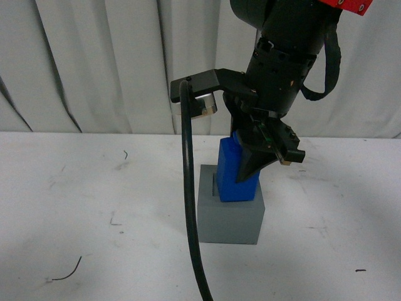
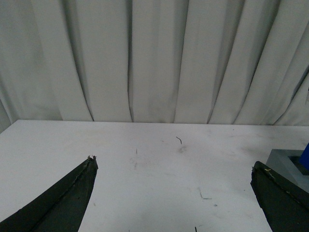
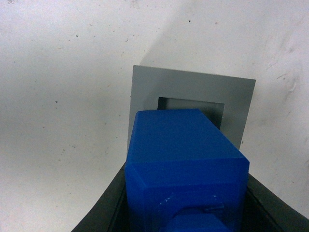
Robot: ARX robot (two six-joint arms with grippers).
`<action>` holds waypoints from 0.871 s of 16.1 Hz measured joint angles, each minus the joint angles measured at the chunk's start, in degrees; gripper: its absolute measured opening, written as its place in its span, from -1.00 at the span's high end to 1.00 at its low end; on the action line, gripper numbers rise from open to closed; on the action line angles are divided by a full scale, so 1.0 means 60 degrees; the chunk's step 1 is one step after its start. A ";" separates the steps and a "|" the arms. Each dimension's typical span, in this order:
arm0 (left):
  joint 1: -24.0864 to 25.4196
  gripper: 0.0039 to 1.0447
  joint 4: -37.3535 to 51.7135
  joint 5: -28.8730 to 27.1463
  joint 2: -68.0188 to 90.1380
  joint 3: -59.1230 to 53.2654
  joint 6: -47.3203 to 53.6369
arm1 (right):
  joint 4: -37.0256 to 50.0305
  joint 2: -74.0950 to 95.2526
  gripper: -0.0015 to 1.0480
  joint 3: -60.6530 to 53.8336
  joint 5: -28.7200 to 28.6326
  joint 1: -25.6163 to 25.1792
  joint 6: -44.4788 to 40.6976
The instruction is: Insert blue part into gray base
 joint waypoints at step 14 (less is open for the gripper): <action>0.0000 -0.88 0.0000 -0.0004 0.0000 0.0000 0.0000 | 0.0310 0.0550 0.10 0.0583 0.0135 0.0182 0.0849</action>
